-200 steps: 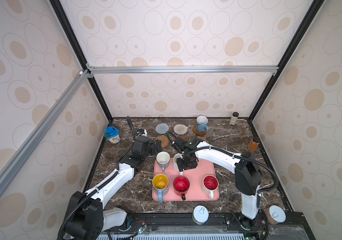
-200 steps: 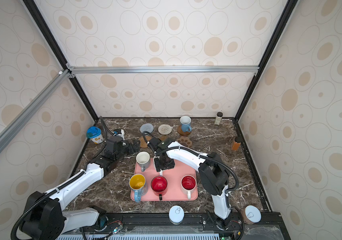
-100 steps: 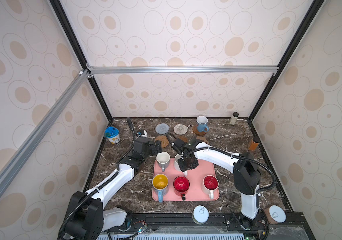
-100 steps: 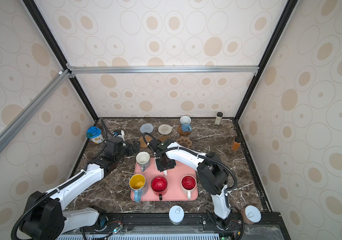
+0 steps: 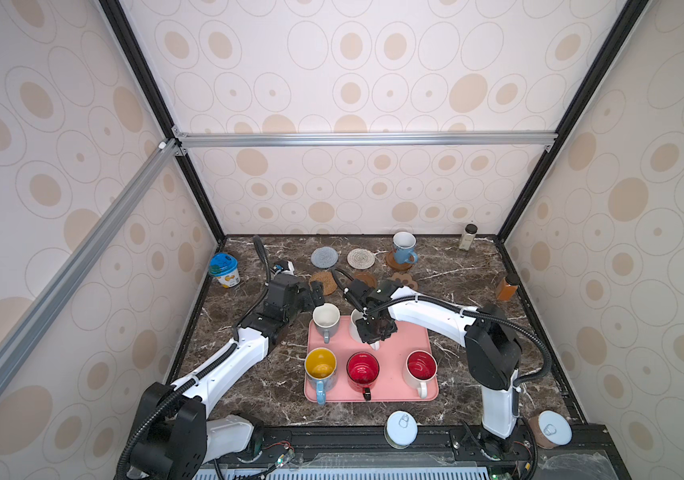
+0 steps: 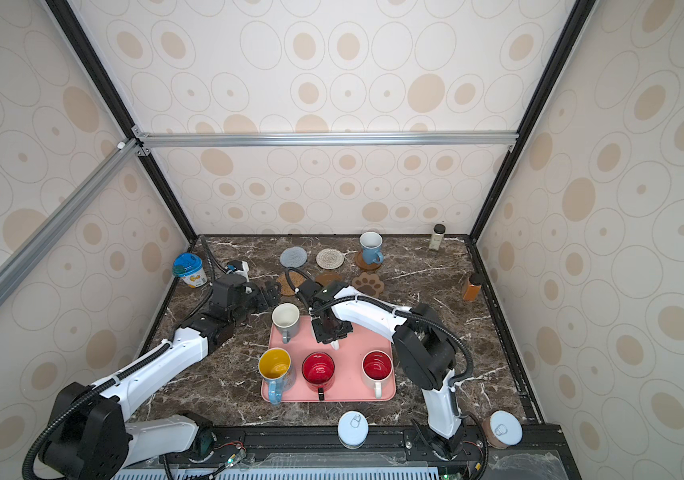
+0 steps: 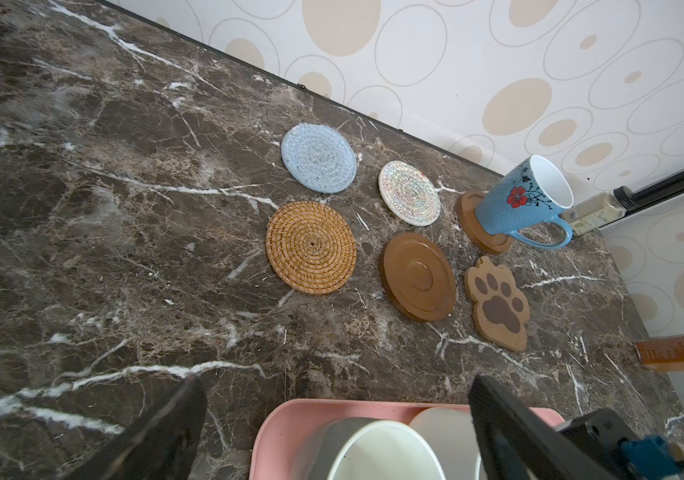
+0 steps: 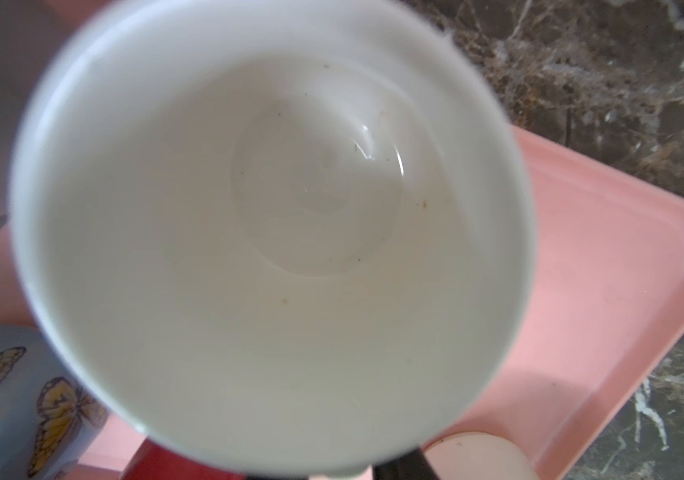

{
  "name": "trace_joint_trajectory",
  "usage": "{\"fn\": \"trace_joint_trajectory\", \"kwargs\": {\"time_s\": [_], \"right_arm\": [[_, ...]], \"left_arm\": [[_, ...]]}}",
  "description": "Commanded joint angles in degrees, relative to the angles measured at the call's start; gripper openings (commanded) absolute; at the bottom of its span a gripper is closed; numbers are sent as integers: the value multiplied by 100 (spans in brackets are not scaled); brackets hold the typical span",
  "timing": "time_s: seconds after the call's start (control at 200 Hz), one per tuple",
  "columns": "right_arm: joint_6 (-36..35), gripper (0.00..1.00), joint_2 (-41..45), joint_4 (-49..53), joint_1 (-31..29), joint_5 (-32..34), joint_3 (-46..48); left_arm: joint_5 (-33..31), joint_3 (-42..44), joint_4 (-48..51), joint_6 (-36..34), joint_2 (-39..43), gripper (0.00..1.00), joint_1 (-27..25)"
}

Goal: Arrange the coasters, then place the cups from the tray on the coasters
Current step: 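Lower right gripper into the white mug nearest the red mug and grip its rim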

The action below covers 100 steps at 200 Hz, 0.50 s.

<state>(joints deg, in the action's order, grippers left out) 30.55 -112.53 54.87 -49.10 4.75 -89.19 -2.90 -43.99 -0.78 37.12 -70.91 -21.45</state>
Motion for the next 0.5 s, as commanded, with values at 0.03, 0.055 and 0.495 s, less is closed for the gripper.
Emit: {"fn": "trace_joint_trajectory", "kwargs": {"time_s": [0.03, 0.055, 0.495], "right_arm": [[-29, 25, -137, -124, -29, 112, 117], [-37, 25, -151, -127, -25, 121, 125], [-40, 20, -302, -197, -35, 196, 204]], "left_arm": [[-1, -9, -81, 94, 96, 100, 45], [-1, -5, -94, 100, 95, 100, 50], [35, -24, -105, 93, 43, 100, 46]]}}
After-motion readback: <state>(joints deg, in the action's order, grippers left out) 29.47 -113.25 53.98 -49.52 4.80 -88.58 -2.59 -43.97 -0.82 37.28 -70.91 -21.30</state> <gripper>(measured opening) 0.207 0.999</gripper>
